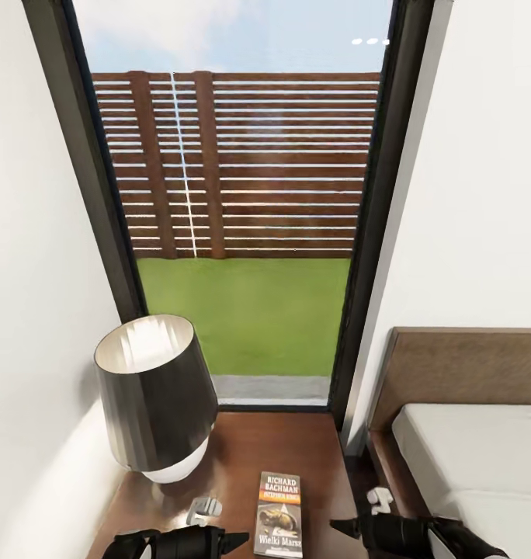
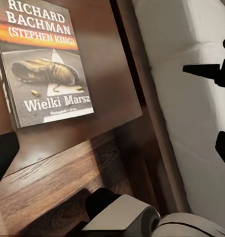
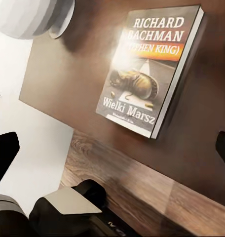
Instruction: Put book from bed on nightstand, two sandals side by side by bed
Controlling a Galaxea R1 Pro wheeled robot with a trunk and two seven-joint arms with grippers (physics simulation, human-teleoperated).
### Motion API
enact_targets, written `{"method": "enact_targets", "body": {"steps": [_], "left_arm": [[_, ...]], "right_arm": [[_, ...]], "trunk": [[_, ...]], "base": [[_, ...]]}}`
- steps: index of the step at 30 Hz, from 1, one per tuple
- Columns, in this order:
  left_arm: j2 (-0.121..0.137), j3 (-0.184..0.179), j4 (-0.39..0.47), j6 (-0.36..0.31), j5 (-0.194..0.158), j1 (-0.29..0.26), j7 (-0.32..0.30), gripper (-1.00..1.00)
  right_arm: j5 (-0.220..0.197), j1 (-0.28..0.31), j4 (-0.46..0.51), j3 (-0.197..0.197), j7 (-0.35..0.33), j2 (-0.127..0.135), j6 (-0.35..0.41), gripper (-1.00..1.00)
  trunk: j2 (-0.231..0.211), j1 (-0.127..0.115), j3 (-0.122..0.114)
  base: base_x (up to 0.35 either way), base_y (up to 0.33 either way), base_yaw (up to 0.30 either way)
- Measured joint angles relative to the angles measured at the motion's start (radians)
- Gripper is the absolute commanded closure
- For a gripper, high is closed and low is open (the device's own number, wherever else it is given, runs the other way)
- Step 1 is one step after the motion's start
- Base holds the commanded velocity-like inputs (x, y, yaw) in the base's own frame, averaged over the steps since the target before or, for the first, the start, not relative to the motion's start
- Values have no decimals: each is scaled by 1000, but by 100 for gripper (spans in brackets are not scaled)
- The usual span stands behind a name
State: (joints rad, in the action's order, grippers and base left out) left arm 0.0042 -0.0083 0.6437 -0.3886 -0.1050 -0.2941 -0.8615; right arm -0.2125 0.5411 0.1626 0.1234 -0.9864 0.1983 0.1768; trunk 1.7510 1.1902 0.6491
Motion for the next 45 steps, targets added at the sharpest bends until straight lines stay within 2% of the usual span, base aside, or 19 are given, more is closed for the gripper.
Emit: {"method": "enact_targets", "body": {"steps": [6, 7, 22, 27, 32, 35, 40, 45], "left_arm": [[0, 0, -5, 1, 0, 0, 0, -100], [1, 0, -6, 1, 0, 0, 0, -100], [0, -1, -7, 4, 4, 0, 2, -100], [0, -1, -8, 9, 6, 0, 3, -100], [0, -1, -35, 30, 8, 0, 6, -100], [0, 0, -41, 58, 9, 0, 31, -100], [0, -2, -44, 78, 9, 0, 107, -100], [-3, -4, -57, 88, 9, 0, 124, -100]], "right_arm": [[36, 0, -81, 1, 1, 3, -54, -100], [38, 0, -98, 0, 1, 4, -92, -100], [42, -2, -116, -2, 6, 4, -179, -100], [45, -3, -213, 0, 13, 3, -205, -100], [44, -3, -237, -3, 17, 4, -223, -100], [44, -3, -239, -3, 18, 4, -225, -100], [44, -4, -240, -3, 19, 4, -226, -100], [44, -7, -240, -3, 19, 4, -227, -100]], "trunk": [[-42, -23, -19], [-49, -27, -22], [-154, -84, -69], [-189, -104, -85], [-224, -123, -100], [-245, -134, -110], [-280, -153, -125], [-315, -173, -141]], "base": [[0, 0, 0], [0, 0, 0], [0, 0, 0], [0, 0, 0], [0, 0, 0], [0, 0, 0], [0, 0, 0], [0, 0, 0]]}}
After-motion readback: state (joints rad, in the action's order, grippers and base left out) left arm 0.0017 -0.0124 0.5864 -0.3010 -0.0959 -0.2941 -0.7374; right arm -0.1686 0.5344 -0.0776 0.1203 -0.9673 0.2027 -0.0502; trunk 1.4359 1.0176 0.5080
